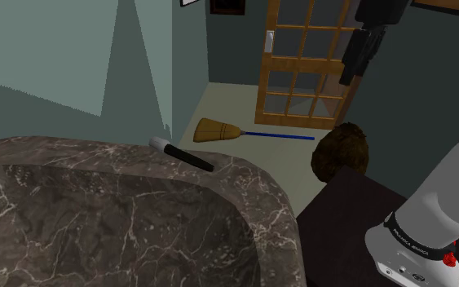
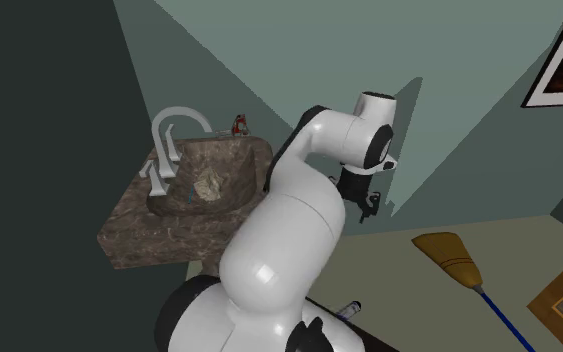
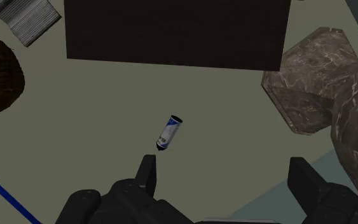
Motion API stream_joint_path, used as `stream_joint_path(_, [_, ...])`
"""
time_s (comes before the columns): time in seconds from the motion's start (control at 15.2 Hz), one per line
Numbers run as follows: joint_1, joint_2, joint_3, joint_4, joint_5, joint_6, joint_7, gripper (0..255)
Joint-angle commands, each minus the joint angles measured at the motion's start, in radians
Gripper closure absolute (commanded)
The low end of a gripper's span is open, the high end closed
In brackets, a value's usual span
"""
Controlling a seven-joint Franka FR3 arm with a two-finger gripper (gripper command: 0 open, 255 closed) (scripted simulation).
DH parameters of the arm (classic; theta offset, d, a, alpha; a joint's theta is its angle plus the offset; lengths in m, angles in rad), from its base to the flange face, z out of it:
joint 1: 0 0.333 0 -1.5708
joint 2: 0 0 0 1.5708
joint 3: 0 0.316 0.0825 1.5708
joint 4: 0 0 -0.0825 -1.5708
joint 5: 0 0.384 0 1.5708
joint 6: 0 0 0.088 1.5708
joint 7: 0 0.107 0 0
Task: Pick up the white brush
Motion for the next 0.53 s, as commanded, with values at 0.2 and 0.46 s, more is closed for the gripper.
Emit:
stream_joint_path(0.2, [0.025,0.049,0.062,0.013,0.034,0.053,0.04,0])
stream_joint_path(0.46, [0.053,0.126,0.145,0.045,0.068,0.123,0.093,0])
